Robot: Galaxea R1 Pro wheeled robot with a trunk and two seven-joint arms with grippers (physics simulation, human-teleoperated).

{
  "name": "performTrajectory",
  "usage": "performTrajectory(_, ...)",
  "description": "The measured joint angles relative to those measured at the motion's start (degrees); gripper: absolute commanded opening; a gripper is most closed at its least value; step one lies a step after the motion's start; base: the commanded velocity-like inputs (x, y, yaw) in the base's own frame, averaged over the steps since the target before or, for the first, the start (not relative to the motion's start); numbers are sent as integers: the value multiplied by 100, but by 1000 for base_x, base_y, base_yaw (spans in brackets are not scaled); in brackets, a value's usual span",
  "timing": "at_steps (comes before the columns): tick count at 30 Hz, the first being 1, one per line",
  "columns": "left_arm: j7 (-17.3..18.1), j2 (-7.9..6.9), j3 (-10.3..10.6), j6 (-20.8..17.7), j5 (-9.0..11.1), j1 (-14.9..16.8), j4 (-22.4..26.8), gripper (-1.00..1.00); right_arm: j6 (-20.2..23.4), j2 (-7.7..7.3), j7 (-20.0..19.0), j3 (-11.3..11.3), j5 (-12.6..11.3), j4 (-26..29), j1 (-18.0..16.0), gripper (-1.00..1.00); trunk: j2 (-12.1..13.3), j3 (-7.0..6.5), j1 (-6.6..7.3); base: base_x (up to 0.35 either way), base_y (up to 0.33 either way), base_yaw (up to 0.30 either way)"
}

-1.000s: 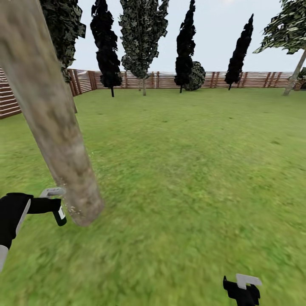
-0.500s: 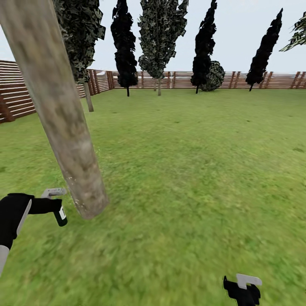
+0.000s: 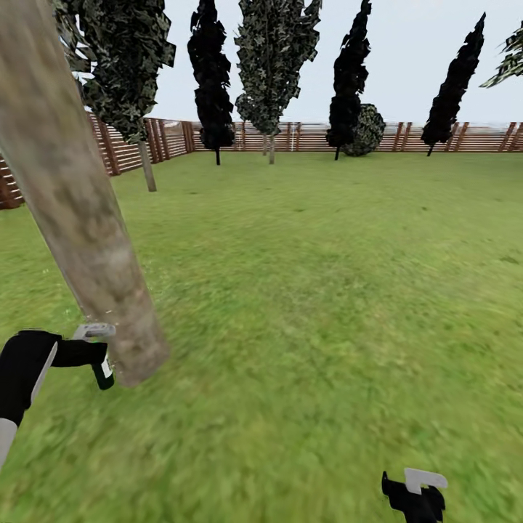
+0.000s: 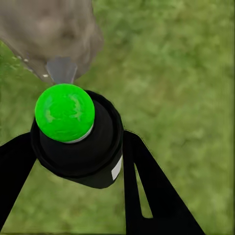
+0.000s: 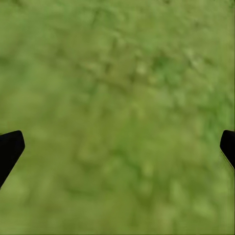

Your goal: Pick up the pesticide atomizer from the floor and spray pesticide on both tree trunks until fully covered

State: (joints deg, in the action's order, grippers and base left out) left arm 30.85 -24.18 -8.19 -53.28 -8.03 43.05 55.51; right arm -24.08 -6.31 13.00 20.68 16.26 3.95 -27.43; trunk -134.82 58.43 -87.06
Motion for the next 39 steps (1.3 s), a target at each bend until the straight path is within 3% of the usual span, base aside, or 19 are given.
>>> performTrajectory(4,-57,-30,-31,167,-26,-54,-479,-100,-6,-1,1,0,0,0,-3,100,0,0,0,238,-190,263)
performTrajectory(8,-195,-26,-33,335,-4,-192,-647,-100,-2,1,-3,1,0,0,1,100,0,0,0,238,-190,233)
performTrajectory(11,-210,168,-31,450,52,-215,-721,-100,0,4,-7,2,0,0,-3,100,0,0,0,239,-190,22)
performTrajectory(13,-212,217,-37,464,28,-216,-726,-100,0,3,-8,3,0,0,-4,100,0,0,0,239,-189,4)
performTrajectory(14,-212,211,-64,469,5,-217,-732,-100,0,2,-8,3,0,0,-3,100,0,0,0,212,-149,1)
performTrajectory(15,-242,156,-238,528,-73,-218,-850,-100,0,2,-8,0,0,0,-5,100,0,0,0,91,-61,0)
performTrajectory(17,-516,60,-420,958,-81,-229,-1272,-100,0,4,-8,1,0,0,-2,100,0,0,0,18,-12,0)
performTrajectory(18,-702,41,-447,1390,-51,-236,-1731,-100,1,5,-8,-1,0,0,-1,100,0,1,0,3,-2,0)
performTrajectory(19,-741,42,-440,1516,-20,-235,-1883,-100,0,6,-8,0,0,0,0,100,0,0,0,0,0,0)
performTrajectory(24,-790,442,-405,1666,11,-235,-2052,-100,0,7,-8,-1,0,0,-1,100,0,0,0,0,0,43)
performTrajectory(27,-771,393,-443,1677,-16,-242,-2060,-100,1,7,-8,-1,0,0,-3,100,0,0,0,0,0,252)
performTrajectory(29,-673,354,-431,2231,-15,-560,-2057,-100,0,7,-8,-3,0,-1,-4,100,0,0,0,0,0,18)
performTrajectory(30,-607,354,-399,2302,-2,-581,-2060,-100,0,7,-8,-3,0,0,-4,100,0,0,0,0,0,2)
performTrajectory(35,-601,370,-388,2338,-8,-589,-2436,-100,2,14,-8,-3,2,0,0,100,0,0,0,154,21,0)
performTrajectory(39,-598,341,-455,2334,13,-588,-2461,-100,3,15,-9,-3,2,0,-3,100,0,0,0,301,90,0)
